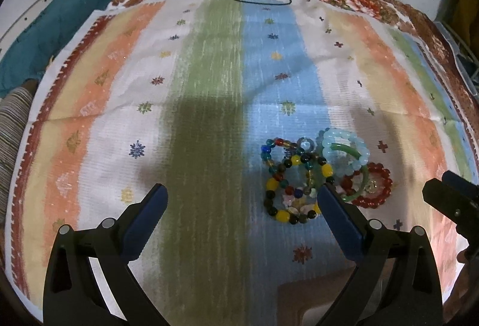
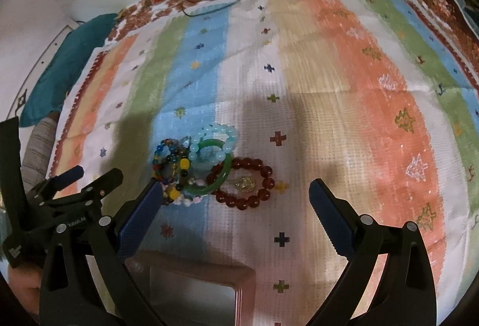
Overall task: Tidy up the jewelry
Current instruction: 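Move both open tools forward over the bracelet cluster beside the tin, then close right tool on the pale aqua bracelet while left tool grasps the multicolour beaded bracelet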
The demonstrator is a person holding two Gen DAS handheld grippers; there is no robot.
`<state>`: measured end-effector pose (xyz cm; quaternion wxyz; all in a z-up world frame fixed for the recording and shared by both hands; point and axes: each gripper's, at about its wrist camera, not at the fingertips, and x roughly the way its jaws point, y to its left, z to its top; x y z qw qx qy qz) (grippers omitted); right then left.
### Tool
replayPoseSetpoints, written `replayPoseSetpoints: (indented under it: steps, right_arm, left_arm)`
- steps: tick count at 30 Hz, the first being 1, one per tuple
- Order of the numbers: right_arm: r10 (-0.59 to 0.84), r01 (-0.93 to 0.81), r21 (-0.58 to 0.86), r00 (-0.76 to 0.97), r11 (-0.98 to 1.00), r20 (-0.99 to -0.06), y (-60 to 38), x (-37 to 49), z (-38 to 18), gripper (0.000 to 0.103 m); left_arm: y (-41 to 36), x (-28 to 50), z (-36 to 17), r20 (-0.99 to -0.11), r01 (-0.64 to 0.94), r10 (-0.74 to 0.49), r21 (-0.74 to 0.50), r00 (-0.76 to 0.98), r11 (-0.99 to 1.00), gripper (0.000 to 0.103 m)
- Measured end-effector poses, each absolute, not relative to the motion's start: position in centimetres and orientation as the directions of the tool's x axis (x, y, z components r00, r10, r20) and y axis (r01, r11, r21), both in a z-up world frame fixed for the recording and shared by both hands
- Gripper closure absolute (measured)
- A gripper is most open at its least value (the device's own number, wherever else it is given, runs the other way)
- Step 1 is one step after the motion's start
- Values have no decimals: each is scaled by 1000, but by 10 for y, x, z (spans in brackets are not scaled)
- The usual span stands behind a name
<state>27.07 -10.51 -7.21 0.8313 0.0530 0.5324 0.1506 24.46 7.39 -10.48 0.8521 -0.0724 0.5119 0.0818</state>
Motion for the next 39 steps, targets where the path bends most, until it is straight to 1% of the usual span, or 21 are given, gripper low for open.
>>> replayPoseSetpoints:
  steps: [2,6,17,21,25,26,30,32,33,34,36,39]
  right_arm:
    - [325,-191,272,369,943,-871,-104,275,-73,4]
    - [296,-189,240,369,952,-881,-100,285,-78,4]
    - [276,-177,226,341,958,-899,-90,312,-101,4]
    - [271,-178,222,326,959,-906,-84,319,-107,4]
    - [246,-176,197,328,965,-912,-79,326,-111,4]
    - [242,-170,195,327,966,-914,-79,328,-112,4]
    - [229,-146,192,313,971,-921,-81,339,-121,4]
    - [224,-142,188,312,972,-923,-80,343,-123,4]
    - [223,-143,187,310,972,-924,-79,346,-125,7]
    - [222,-145,185,308,972,-925,-78,348,-126,15]
    - [212,-147,174,299,974,-930,-76,351,-129,20]
    - [199,-139,164,292,977,-935,-75,355,-133,20]
  left_arm:
    - [77,249,-110,-889,-224,51,-59,455,973,6]
    - [85,259,-120,-892,-244,30,-91,450,965,6]
    - [90,279,-143,-908,-244,28,-83,418,966,6]
    - [98,285,-151,-916,-275,-24,-145,399,951,6]
    - [102,290,-157,-918,-292,-15,-142,396,946,6]
    - [102,291,-158,-919,-290,-8,-132,394,948,6]
    - [104,296,-165,-925,-283,0,-116,379,952,15]
    - [104,299,-168,-927,-278,6,-106,374,955,15]
    - [104,300,-168,-927,-273,10,-101,375,957,15]
    - [104,300,-168,-927,-270,11,-98,375,958,15]
    - [105,302,-169,-926,-268,14,-95,377,959,16]
    - [103,304,-170,-926,-261,22,-84,376,962,19]
